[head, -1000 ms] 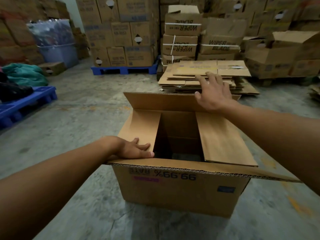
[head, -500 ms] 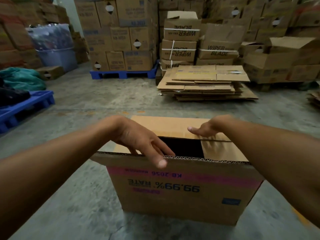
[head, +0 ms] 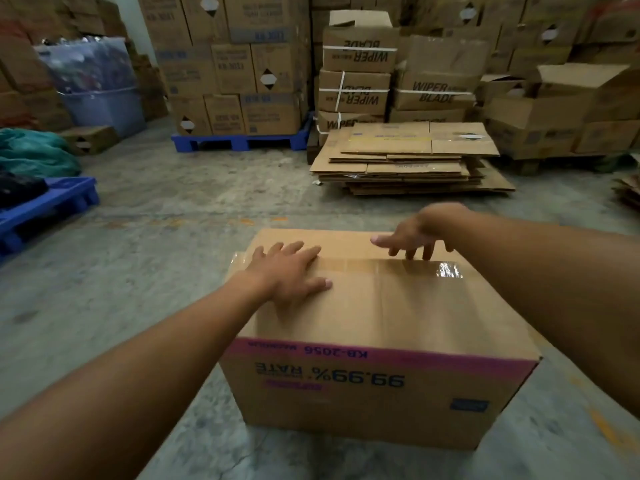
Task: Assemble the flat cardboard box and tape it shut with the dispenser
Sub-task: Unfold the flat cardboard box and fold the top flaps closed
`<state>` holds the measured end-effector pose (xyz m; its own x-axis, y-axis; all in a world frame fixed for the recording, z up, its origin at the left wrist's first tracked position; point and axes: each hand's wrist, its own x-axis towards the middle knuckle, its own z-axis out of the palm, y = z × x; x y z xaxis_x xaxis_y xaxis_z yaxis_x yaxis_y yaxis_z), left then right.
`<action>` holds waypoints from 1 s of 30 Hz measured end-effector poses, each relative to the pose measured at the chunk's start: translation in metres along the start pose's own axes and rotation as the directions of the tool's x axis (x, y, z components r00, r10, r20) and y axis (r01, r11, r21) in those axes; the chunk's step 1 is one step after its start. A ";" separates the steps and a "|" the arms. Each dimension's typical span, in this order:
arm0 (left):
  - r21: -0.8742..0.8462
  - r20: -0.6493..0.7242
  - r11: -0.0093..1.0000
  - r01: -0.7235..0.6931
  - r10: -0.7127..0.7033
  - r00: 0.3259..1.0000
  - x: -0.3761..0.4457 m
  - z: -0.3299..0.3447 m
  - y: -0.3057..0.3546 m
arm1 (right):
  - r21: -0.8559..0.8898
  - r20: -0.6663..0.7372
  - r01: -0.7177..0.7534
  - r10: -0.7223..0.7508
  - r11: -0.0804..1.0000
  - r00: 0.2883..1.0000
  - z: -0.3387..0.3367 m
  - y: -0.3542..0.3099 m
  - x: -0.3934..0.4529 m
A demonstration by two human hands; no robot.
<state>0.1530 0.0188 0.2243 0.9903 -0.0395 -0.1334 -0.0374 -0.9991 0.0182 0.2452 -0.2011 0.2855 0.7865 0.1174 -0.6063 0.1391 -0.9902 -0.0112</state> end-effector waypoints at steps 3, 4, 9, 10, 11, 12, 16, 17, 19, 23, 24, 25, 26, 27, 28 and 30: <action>-0.093 0.054 0.995 0.032 -0.027 0.998 0.004 0.040 -0.012 | -0.032 -0.296 0.099 -0.104 0.995 0.950 0.042 0.009 0.027; -0.107 0.026 0.993 0.045 -0.043 0.999 0.004 0.047 -0.015 | 0.003 -0.366 0.112 -0.103 0.994 0.925 0.059 0.014 0.030; -0.166 -0.036 0.923 0.348 -0.358 0.933 0.004 0.054 -0.042 | 0.123 -0.559 0.006 0.064 0.992 0.827 0.119 0.044 0.029; -0.196 -0.022 0.902 0.384 -0.396 0.918 0.003 0.054 -0.047 | 0.161 -0.567 -0.035 0.122 0.986 0.815 0.121 0.049 0.030; -0.208 -0.017 0.894 0.397 -0.409 0.913 0.002 0.054 -0.050 | 0.207 -0.553 -0.067 0.173 0.976 0.815 0.121 0.055 0.032; -0.207 -0.021 0.893 0.399 -0.412 0.911 0.001 0.055 -0.051 | 0.244 -0.532 -0.087 0.208 0.966 0.820 0.121 0.061 0.033; -0.205 -0.054 0.886 0.417 -0.435 0.899 -0.001 0.053 -0.043 | 0.307 -0.555 -0.022 0.198 0.951 0.808 0.120 0.081 0.041; -0.209 -0.053 0.880 0.427 -0.446 0.894 -0.004 0.052 -0.041 | 0.316 -0.569 -0.014 0.201 0.949 0.797 0.118 0.081 0.040; -0.213 -0.067 0.873 0.438 -0.461 0.885 -0.011 0.055 -0.036 | 0.333 -0.578 -0.022 0.222 0.943 0.786 0.114 0.079 0.039; -0.192 -0.098 0.876 0.443 -0.467 0.879 -0.021 0.060 -0.029 | 0.335 -0.549 -0.080 0.264 0.939 0.793 0.114 0.071 0.030; -0.184 -0.097 0.879 0.439 -0.461 0.882 -0.022 0.061 -0.028 | 0.327 -0.550 -0.091 0.268 0.941 0.791 0.115 0.070 0.028; -0.182 -0.096 0.882 0.435 -0.457 0.884 -0.021 0.062 -0.026 | 0.321 -0.557 -0.099 0.273 0.942 0.784 0.117 0.070 0.028; -0.185 -0.097 0.883 0.431 -0.453 0.886 -0.021 0.063 -0.023 | 0.315 -0.566 -0.105 0.275 0.943 0.777 0.117 0.070 0.027; -0.188 -0.099 0.885 0.426 -0.449 0.888 -0.021 0.064 -0.021 | 0.313 -0.574 -0.103 0.274 0.944 0.772 0.118 0.072 0.027; -0.191 -0.099 0.886 0.422 -0.445 0.890 -0.021 0.065 -0.018 | 0.314 -0.588 -0.096 0.272 0.945 0.762 0.117 0.075 0.027; -0.195 -0.091 0.886 0.422 -0.444 0.891 -0.022 0.065 -0.014 | 0.319 -0.617 -0.073 0.265 0.945 0.741 0.117 0.081 0.027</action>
<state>0.1233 0.0324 0.1629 0.9114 0.4098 -0.0366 0.4104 -0.8990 0.1529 0.2074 -0.2868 0.1748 0.9909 -0.1290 0.0379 -0.1176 -0.9685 -0.2196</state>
